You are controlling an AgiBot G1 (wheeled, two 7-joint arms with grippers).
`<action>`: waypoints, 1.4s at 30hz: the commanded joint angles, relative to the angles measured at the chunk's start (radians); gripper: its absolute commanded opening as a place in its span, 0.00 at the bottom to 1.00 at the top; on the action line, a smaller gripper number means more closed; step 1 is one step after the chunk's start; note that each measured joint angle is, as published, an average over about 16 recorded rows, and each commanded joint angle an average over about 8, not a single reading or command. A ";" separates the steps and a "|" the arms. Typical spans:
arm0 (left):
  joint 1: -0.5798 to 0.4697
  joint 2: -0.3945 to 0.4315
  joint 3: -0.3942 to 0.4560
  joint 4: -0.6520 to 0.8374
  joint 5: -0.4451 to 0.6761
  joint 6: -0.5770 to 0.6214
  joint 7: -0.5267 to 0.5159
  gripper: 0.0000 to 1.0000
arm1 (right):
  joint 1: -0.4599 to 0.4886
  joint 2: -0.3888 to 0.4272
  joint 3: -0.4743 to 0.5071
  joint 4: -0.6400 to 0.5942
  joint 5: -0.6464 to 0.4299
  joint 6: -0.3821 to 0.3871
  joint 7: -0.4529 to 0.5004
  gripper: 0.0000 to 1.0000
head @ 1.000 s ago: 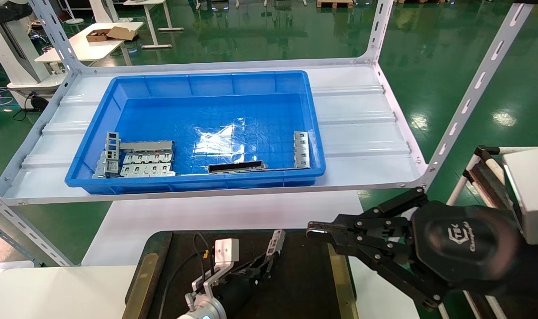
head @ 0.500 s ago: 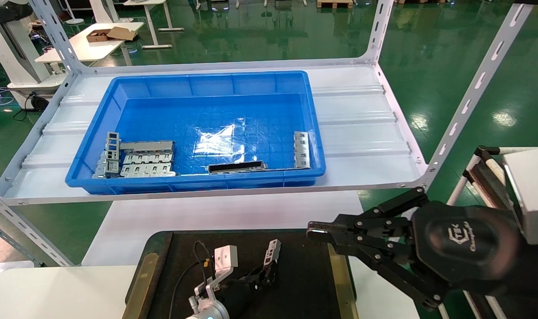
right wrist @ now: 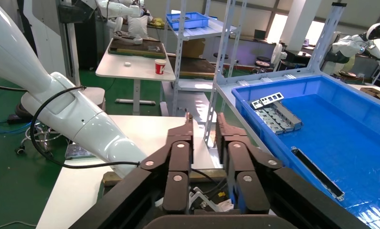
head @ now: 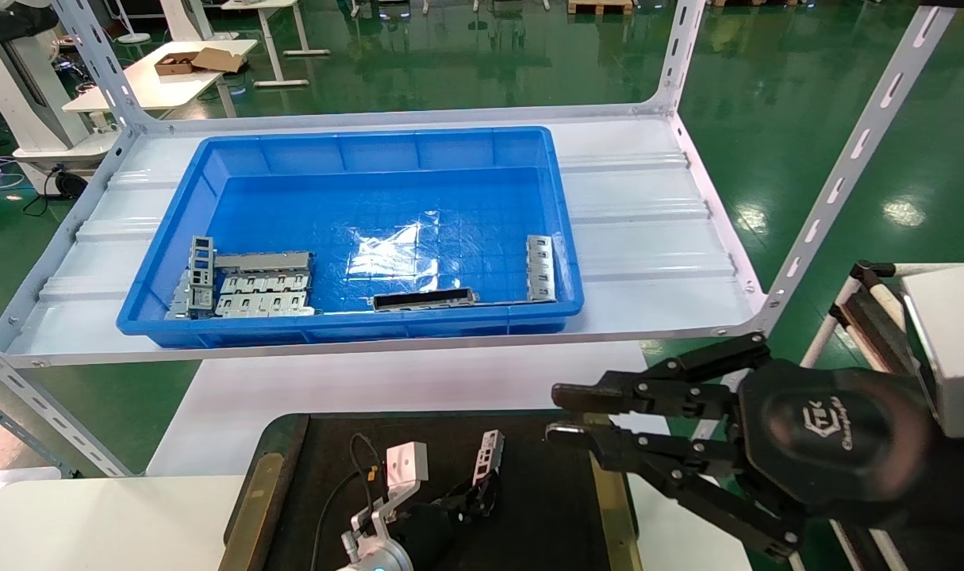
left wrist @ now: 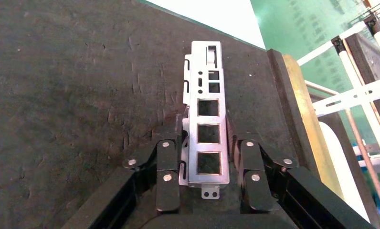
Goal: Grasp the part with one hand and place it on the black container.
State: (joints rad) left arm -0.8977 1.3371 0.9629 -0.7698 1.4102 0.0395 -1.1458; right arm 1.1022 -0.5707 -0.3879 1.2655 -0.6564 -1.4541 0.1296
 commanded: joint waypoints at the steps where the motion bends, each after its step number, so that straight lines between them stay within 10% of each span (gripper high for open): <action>1: -0.003 -0.001 0.014 0.000 0.000 -0.007 -0.009 1.00 | 0.000 0.000 0.000 0.000 0.000 0.000 0.000 1.00; 28: 0.008 -0.397 0.091 -0.553 0.125 0.051 0.131 1.00 | 0.000 0.000 0.000 0.000 0.000 0.000 0.000 1.00; 42: -0.056 -0.525 0.031 -0.597 0.021 0.259 0.381 1.00 | 0.000 0.000 0.000 0.000 0.000 0.000 0.000 1.00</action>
State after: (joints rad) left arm -0.9509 0.8100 0.9805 -1.3649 1.4067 0.3207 -0.7427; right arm 1.1023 -0.5706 -0.3882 1.2655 -0.6562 -1.4540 0.1295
